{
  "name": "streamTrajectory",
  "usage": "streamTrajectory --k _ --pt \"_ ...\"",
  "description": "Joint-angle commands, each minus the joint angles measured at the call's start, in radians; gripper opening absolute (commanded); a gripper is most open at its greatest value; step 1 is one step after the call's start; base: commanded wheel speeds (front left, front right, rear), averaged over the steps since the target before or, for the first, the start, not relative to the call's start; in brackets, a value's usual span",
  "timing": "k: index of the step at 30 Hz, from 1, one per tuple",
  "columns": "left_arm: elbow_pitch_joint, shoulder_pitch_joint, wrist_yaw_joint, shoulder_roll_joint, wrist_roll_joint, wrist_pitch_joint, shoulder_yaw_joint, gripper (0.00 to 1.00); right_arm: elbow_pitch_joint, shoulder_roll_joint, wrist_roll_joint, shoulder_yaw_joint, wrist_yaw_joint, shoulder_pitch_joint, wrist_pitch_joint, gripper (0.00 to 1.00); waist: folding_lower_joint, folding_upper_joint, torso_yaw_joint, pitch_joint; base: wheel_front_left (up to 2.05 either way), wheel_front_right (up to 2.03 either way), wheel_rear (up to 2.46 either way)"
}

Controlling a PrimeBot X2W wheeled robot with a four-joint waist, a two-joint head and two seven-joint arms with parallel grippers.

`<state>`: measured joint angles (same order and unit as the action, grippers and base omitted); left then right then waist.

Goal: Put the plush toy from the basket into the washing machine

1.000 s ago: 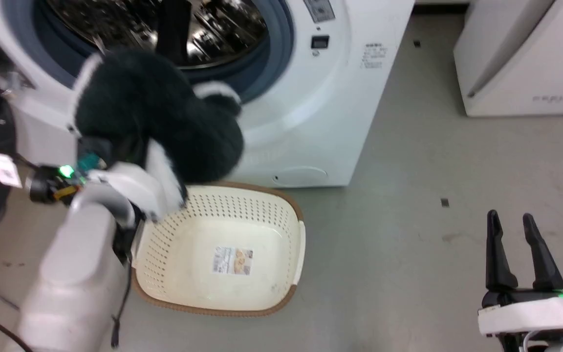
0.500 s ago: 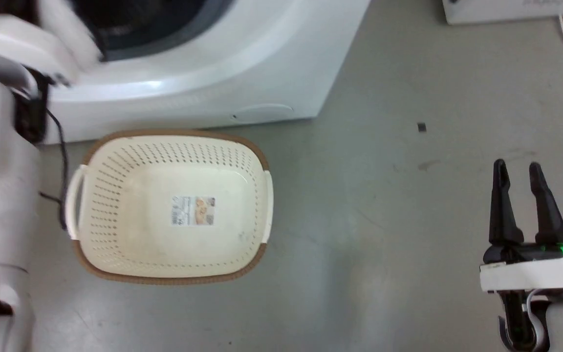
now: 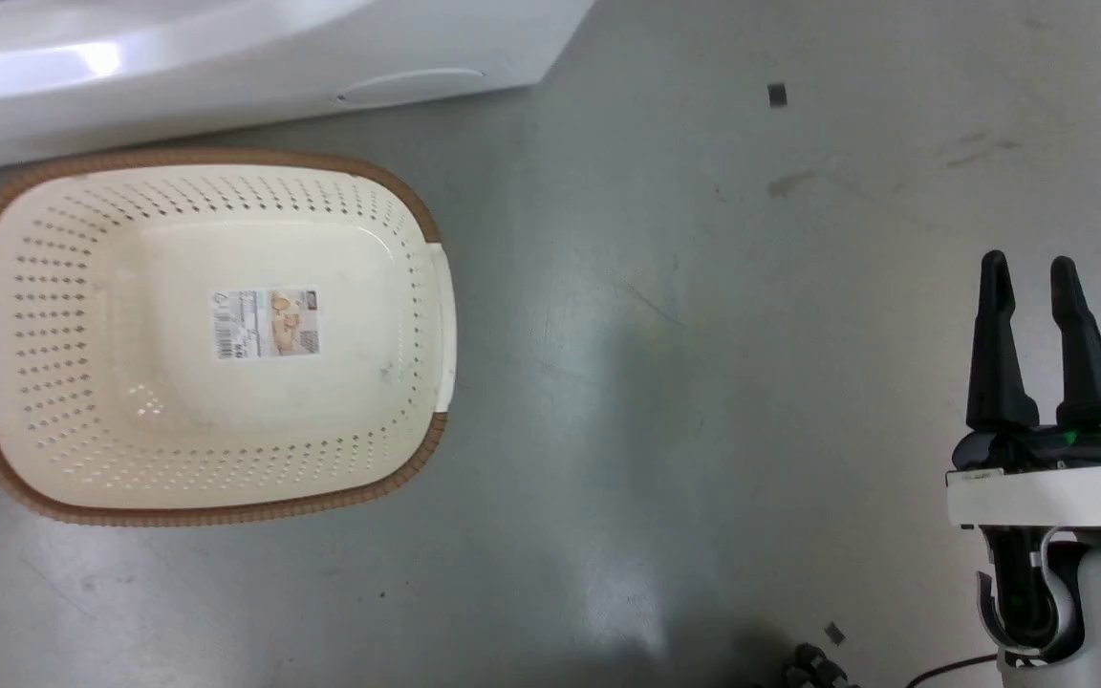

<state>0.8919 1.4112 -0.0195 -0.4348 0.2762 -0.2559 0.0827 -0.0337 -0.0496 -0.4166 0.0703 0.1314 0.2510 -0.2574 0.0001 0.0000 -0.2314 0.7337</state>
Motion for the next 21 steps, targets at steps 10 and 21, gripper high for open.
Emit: streamTrajectory --k 10,21 --pt "0.029 0.144 0.019 -0.043 -0.023 -0.006 -0.024 0.0 0.011 -0.001 -0.012 -0.012 -0.001 0.044 -0.004 1.0 -0.0001 0.0 -0.033 0.083 0.0 0.0 0.0" --pt "0.011 0.077 0.028 -0.025 -0.032 -0.006 -0.061 1.0 0.001 -0.001 -0.003 -0.015 -0.001 0.043 -0.004 1.0 -0.0001 0.0 -0.018 0.055 0.0 0.0 0.0"
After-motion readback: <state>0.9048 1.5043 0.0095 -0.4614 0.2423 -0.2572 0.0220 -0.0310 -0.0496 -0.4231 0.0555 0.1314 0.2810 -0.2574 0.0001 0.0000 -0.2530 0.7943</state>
